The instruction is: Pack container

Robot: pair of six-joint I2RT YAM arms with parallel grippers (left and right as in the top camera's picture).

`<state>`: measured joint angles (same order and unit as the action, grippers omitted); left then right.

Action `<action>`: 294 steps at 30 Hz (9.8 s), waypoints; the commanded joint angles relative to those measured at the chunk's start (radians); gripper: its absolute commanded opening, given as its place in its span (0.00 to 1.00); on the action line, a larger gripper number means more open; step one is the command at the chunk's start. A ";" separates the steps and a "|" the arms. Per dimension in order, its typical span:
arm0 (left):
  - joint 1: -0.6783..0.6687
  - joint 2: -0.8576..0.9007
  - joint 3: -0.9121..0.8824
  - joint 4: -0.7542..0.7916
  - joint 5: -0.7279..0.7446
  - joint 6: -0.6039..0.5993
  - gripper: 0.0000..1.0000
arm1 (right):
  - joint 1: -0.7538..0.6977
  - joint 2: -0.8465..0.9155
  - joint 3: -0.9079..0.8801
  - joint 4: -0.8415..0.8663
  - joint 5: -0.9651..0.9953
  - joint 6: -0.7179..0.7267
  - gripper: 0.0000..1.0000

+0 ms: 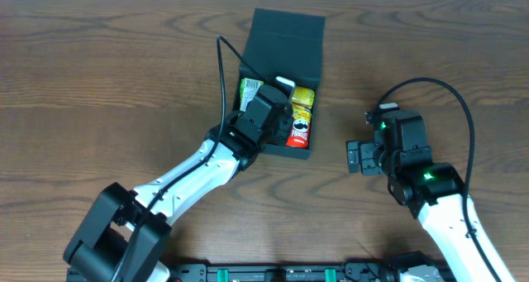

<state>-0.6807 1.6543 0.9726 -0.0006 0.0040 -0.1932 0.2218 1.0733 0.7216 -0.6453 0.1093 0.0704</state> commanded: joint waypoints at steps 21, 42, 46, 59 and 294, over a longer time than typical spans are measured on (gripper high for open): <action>-0.018 0.014 0.011 -0.068 -0.051 -0.092 0.24 | -0.005 0.000 -0.003 0.001 0.010 -0.008 0.99; -0.025 -0.455 0.013 -0.292 -0.222 0.154 0.96 | -0.005 0.000 -0.003 0.015 0.010 -0.008 0.99; -0.025 -0.601 0.013 -0.458 -0.276 0.172 0.96 | -0.005 0.000 -0.003 0.017 -0.014 -0.003 0.99; -0.025 -1.043 0.013 -0.961 -0.487 0.164 0.95 | -0.005 0.000 0.000 0.043 -0.411 0.248 0.94; -0.025 -1.116 0.013 -1.223 -0.502 0.164 0.95 | 0.222 0.483 0.236 -0.283 -0.096 0.636 0.01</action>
<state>-0.7040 0.5419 0.9741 -1.2232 -0.4789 -0.0437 0.4484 1.5417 0.9775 -0.9672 0.0154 0.6781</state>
